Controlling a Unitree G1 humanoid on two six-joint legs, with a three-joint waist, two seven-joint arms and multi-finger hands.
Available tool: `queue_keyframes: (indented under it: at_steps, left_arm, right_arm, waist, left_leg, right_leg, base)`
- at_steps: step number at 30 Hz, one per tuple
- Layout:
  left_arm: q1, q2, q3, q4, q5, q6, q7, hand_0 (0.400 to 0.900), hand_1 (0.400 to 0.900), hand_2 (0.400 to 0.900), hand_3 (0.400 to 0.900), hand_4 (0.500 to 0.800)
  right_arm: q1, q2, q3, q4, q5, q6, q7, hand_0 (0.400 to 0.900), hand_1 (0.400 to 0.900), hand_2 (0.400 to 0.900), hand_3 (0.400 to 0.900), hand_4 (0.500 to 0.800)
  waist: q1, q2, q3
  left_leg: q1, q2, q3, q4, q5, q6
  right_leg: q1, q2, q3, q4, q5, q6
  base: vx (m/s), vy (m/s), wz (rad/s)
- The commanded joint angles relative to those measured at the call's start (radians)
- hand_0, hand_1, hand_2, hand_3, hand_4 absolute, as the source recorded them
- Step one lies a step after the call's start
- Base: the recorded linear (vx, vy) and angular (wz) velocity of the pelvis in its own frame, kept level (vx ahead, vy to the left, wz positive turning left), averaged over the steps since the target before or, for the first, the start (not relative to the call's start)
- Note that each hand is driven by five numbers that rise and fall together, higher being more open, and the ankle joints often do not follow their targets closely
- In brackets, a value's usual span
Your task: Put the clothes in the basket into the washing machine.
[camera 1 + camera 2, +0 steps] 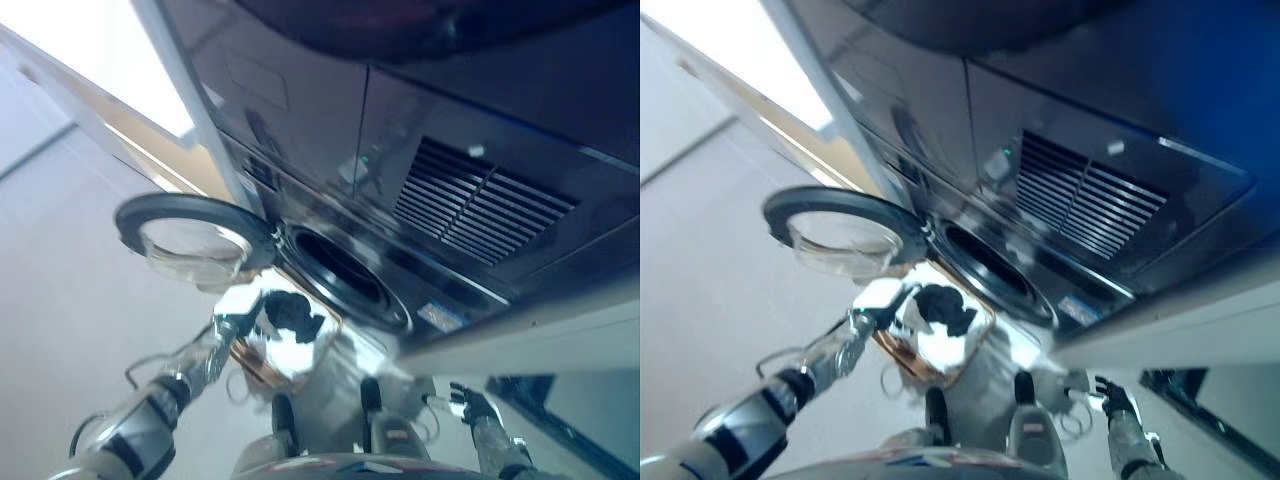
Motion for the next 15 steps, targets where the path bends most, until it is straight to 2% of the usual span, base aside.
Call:
queue_keyframes:
  at_steps: [1, 5, 6, 10, 15]
  left_arm:
    - [-0.139, 0.019, -0.027, 0.019, 0.093, 0.007, 0.09, 0.9, 0.9, 0.9, 0.9, 0.8]
    - [-0.249, 0.036, -0.127, 0.054, 0.152, 0.023, 0.07, 0.9, 0.9, 0.9, 0.9, 0.8]
    - [-0.271, 0.04, -0.133, 0.072, 0.147, 0.031, 0.06, 0.9, 0.9, 0.9, 0.9, 0.8]
    - [-0.359, 0.048, -0.155, 0.082, 0.136, 0.046, 0.076, 0.9, 0.9, 0.9, 0.9, 0.8]
    - [-0.43, 0.055, -0.197, 0.121, 0.126, 0.053, 0.018, 0.9, 0.9, 0.9, 0.9, 0.8]
  right_arm:
    - [-0.034, -0.082, -0.004, -0.009, 0.059, -0.044, -0.05, 0.9, 0.9, 0.9, 0.9, 0.8]
    - [-0.06, -0.118, -0.009, -0.051, 0.106, -0.063, -0.047, 0.9, 0.9, 0.9, 0.9, 0.8]
    - [-0.068, -0.128, -0.013, -0.061, 0.114, -0.065, -0.049, 0.9, 0.9, 0.9, 0.9, 0.8]
    - [-0.097, -0.147, -0.019, -0.103, 0.164, -0.084, -0.06, 0.9, 0.9, 0.9, 0.9, 0.8]
    - [-0.113, -0.169, -0.021, -0.152, 0.196, -0.09, -0.064, 0.9, 0.9, 0.9, 0.9, 0.8]
  waist:
    - [-0.039, 0.0, 0.037]
    - [-0.065, 0.004, 0.081]
    - [-0.071, 0.005, 0.093]
    - [-0.089, 0.006, 0.117]
    - [-0.11, 0.006, 0.131]
  left_leg:
    - [-0.112, 0.0, -0.05, 0.125, -0.089, -0.034]
    - [-0.189, 0.002, -0.039, 0.165, -0.089, -0.034]
    - [-0.212, 0.005, -0.036, 0.181, -0.09, -0.035]
    - [-0.322, 0.016, -0.037, 0.255, -0.106, -0.042]
    - [-0.463, 0.047, -0.024, 0.368, -0.139, -0.049]
  right_leg:
    - [-0.068, -0.041, -0.012, 0.028, 0.019, 0.059]
    - [-0.152, -0.034, 0.007, 0.055, 0.025, 0.059]
    - [-0.178, -0.034, 0.012, 0.066, 0.026, 0.06]
    - [-0.275, -0.033, 0.012, 0.108, 0.027, 0.061]
    - [-0.415, -0.029, 0.029, 0.179, 0.024, 0.062]
  base:
    - [-0.08, 0.054, -0.32]
    - [-0.07, 0.04, -0.19]
    - [-0.09, 0.023, -0.11]
    - [-0.1, -0.009, -0.03]
    - [-0.07, -0.013, -0.07]
